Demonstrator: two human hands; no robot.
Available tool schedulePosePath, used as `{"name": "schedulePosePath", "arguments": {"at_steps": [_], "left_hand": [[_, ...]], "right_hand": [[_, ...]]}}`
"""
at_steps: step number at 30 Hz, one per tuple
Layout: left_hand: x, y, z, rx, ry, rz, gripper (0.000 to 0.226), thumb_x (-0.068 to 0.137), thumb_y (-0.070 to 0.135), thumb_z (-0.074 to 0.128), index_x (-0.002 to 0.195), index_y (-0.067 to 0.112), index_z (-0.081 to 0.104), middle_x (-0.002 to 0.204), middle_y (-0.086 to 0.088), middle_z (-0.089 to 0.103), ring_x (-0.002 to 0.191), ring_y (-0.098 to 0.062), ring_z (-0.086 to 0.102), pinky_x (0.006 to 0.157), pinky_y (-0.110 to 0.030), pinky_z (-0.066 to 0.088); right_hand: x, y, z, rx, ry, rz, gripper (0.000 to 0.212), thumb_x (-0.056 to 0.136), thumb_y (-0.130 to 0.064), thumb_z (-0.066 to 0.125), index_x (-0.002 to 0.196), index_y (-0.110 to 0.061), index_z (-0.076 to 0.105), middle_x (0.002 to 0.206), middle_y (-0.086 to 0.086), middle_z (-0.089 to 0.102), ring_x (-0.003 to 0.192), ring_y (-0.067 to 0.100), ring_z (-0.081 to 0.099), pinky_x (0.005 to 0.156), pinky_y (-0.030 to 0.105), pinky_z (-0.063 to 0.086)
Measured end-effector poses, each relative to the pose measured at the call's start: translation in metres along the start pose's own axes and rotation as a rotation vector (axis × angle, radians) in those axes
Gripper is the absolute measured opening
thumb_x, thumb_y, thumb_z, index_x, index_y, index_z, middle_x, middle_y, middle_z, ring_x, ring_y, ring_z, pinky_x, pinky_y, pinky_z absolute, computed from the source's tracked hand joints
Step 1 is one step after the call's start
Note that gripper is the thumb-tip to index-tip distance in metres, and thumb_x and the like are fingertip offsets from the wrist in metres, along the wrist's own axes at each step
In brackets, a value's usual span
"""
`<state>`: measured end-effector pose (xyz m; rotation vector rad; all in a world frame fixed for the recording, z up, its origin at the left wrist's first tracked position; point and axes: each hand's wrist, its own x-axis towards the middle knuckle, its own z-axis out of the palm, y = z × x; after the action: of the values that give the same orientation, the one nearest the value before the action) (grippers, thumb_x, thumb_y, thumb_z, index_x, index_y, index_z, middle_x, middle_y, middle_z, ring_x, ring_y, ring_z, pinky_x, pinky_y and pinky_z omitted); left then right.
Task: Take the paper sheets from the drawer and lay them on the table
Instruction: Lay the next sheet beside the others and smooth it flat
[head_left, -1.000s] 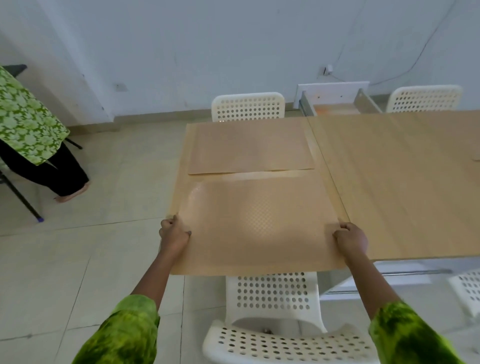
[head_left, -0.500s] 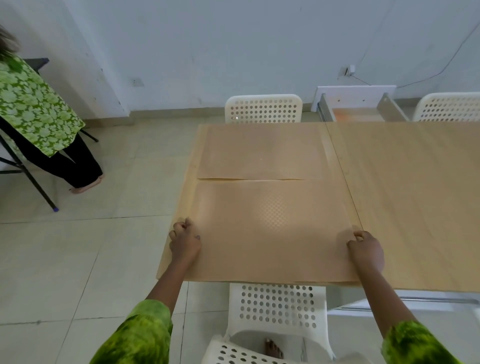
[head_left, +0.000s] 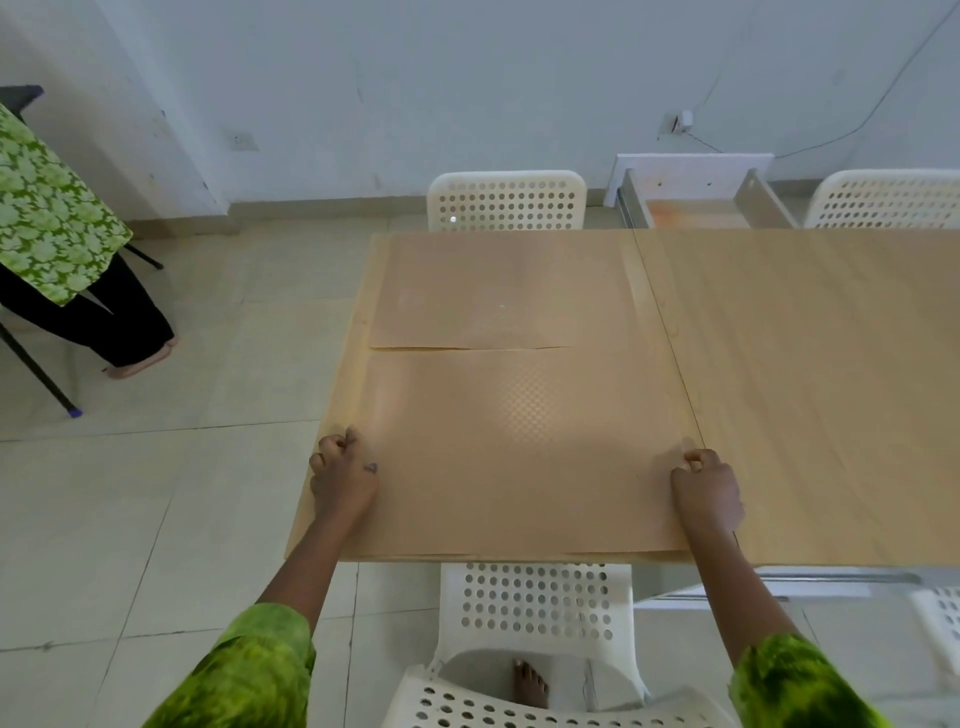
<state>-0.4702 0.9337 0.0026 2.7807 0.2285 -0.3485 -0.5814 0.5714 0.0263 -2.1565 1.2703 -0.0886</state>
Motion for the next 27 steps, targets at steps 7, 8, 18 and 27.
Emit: {"name": "schedulePosePath", "arguments": {"at_steps": [7, 8, 18, 27], "left_hand": [[0.002, -0.002, 0.0, -0.004, -0.003, 0.012, 0.048, 0.092, 0.019, 0.049, 0.136, 0.009, 0.033, 0.138, -0.017, 0.027, 0.122, -0.039, 0.03, 0.097, -0.044, 0.038], [0.002, -0.002, 0.0, -0.007, -0.004, 0.013, 0.047, 0.091, 0.019, 0.05, 0.135, 0.009, 0.034, 0.138, -0.017, 0.027, 0.122, -0.039, 0.03, 0.097, -0.044, 0.038], [0.0, -0.008, -0.002, -0.01, -0.009, -0.002, 0.041, 0.091, 0.018, 0.05, 0.129, 0.01, 0.038, 0.138, -0.016, 0.028, 0.123, -0.038, 0.029, 0.095, -0.044, 0.037], [-0.001, -0.006, -0.003, -0.013, -0.016, -0.008, 0.042, 0.091, 0.019, 0.051, 0.131, 0.01, 0.038, 0.138, -0.016, 0.027, 0.124, -0.038, 0.029, 0.098, -0.045, 0.036]], "right_hand": [[-0.002, 0.0, 0.0, -0.015, -0.002, 0.011, 0.037, 0.086, -0.013, 0.045, 0.123, -0.012, 0.053, 0.12, 0.018, 0.055, 0.11, 0.037, 0.052, 0.097, 0.044, 0.035], [-0.003, 0.0, 0.0, -0.015, -0.006, 0.014, 0.037, 0.086, -0.013, 0.045, 0.123, -0.012, 0.053, 0.12, 0.018, 0.055, 0.111, 0.037, 0.052, 0.097, 0.044, 0.035], [-0.009, 0.005, 0.0, -0.012, -0.012, -0.009, 0.035, 0.087, -0.01, 0.046, 0.121, -0.012, 0.053, 0.122, 0.016, 0.054, 0.11, 0.034, 0.051, 0.099, 0.043, 0.032], [-0.012, 0.002, -0.001, -0.017, -0.007, 0.001, 0.036, 0.088, -0.012, 0.044, 0.123, -0.012, 0.052, 0.123, 0.017, 0.051, 0.112, 0.034, 0.05, 0.099, 0.043, 0.031]]}}
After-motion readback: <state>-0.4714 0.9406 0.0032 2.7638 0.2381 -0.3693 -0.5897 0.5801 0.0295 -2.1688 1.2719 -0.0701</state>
